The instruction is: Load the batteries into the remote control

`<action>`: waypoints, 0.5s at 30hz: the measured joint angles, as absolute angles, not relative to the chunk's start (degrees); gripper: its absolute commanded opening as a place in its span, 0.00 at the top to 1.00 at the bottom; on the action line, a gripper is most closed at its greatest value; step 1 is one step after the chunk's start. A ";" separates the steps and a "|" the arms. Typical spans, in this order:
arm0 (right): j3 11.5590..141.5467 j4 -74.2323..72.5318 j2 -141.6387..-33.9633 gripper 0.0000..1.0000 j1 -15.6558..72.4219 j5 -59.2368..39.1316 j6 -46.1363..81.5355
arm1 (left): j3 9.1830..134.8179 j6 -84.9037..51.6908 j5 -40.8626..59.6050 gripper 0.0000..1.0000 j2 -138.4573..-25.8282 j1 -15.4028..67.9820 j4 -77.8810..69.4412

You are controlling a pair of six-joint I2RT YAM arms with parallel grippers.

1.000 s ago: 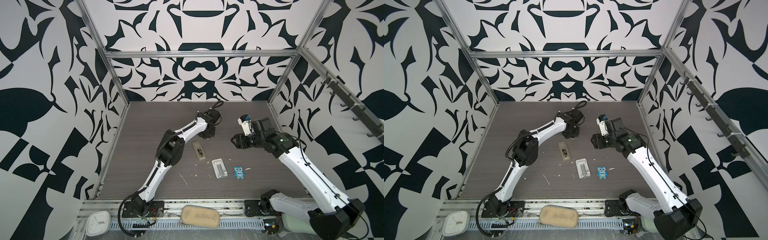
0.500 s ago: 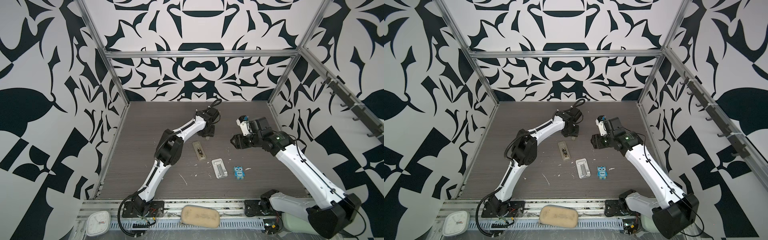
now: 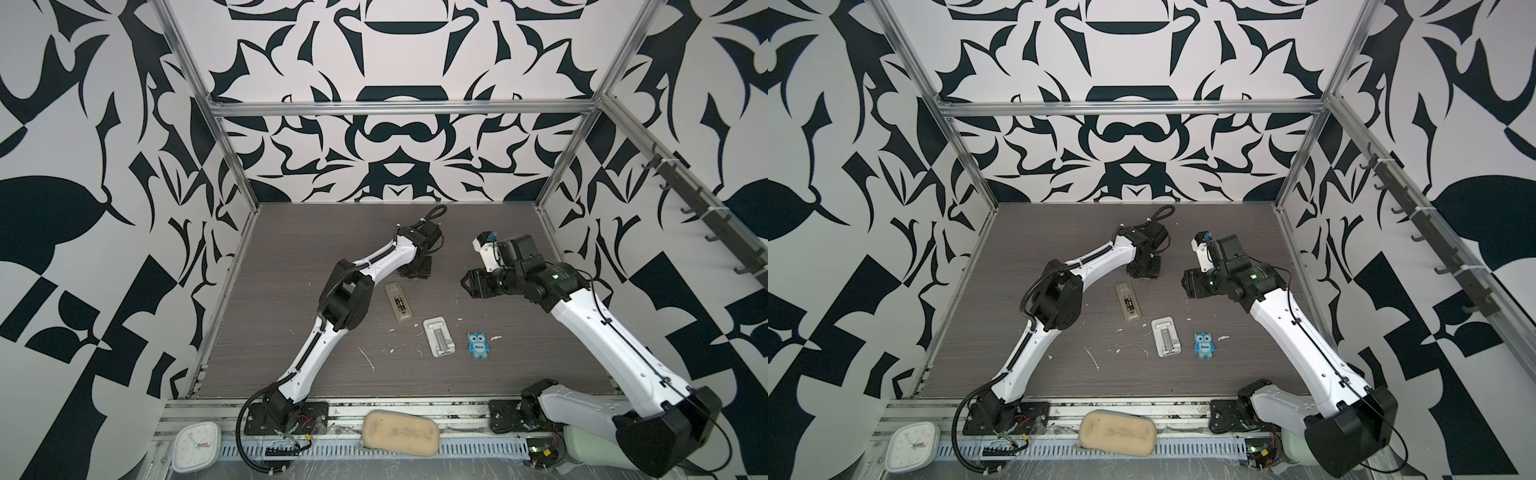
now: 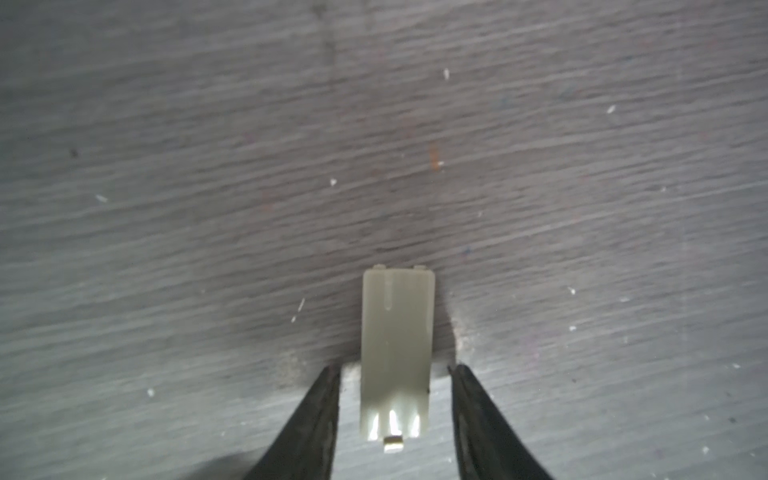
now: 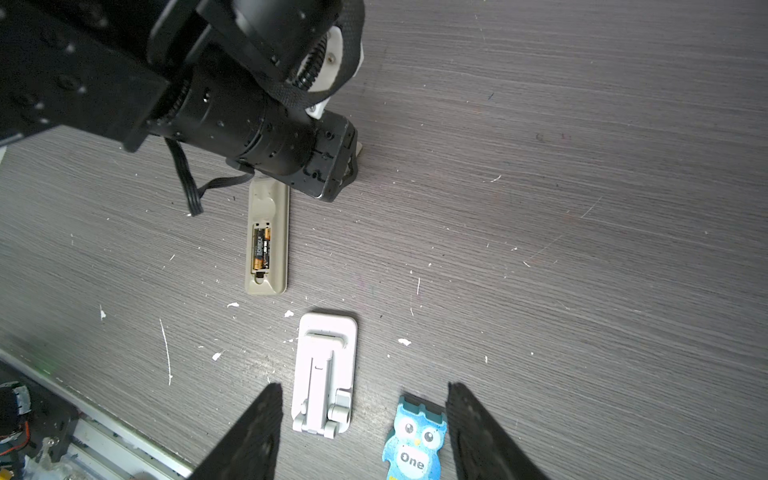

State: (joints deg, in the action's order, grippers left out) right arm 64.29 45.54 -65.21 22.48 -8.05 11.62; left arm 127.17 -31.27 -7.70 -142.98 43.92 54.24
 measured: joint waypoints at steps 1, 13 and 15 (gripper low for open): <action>64.29 45.56 -65.21 0.34 22.48 -8.05 11.64 | 127.68 -31.24 -8.14 0.58 -143.22 44.07 54.50; 64.10 45.58 -65.23 0.34 22.46 -7.81 11.62 | 128.90 -30.63 -11.60 0.69 -144.03 45.19 56.71; 64.10 45.58 -65.23 0.34 22.46 -7.79 11.62 | 128.90 -30.63 -11.62 0.71 -144.03 45.21 56.75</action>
